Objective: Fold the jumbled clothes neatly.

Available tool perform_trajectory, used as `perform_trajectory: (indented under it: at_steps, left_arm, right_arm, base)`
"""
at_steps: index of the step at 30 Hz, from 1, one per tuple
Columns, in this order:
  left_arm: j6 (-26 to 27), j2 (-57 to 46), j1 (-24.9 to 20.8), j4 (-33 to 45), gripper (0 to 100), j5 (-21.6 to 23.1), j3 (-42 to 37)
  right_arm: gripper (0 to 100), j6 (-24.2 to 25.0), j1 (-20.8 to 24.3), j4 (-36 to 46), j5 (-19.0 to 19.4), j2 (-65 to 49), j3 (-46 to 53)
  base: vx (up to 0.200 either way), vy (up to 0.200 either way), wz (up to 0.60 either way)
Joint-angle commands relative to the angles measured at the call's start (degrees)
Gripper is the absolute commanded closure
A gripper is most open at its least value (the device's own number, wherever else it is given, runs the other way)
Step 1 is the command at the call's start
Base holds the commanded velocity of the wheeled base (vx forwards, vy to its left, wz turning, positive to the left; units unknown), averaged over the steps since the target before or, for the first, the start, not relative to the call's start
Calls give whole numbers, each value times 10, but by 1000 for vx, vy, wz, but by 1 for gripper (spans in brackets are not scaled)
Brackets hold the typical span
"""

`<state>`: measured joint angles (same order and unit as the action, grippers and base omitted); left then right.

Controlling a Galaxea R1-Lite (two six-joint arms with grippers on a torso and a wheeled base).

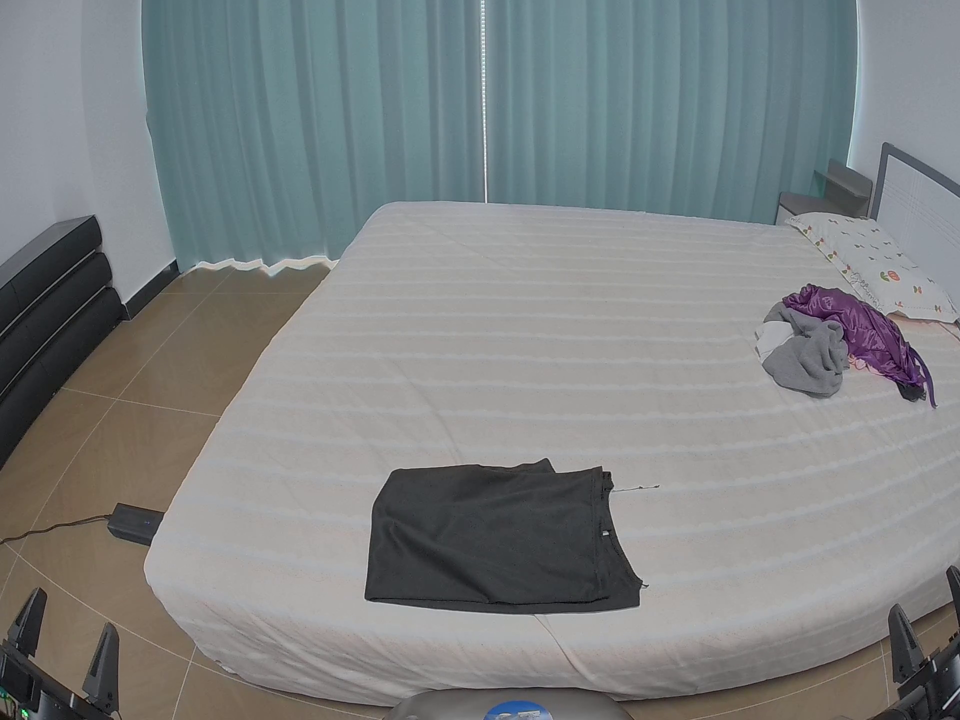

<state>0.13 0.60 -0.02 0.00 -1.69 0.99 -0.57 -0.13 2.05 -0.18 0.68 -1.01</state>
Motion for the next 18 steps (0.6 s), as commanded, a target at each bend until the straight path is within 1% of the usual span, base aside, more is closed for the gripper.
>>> perform_trajectory:
  at_steps: [1, 18]
  left_arm:
    - [-1, -6, 0, -1, 0, -2, -10]
    - [-2, -6, 0, -1, 0, -2, -10]
  right_arm:
    - [0, -2, 0, -1, 2, -6, 3]
    - [0, -1, 1, -1, 6, -6, 3]
  base:
    - [0, 0, 0]
    - [0, 0, 0]
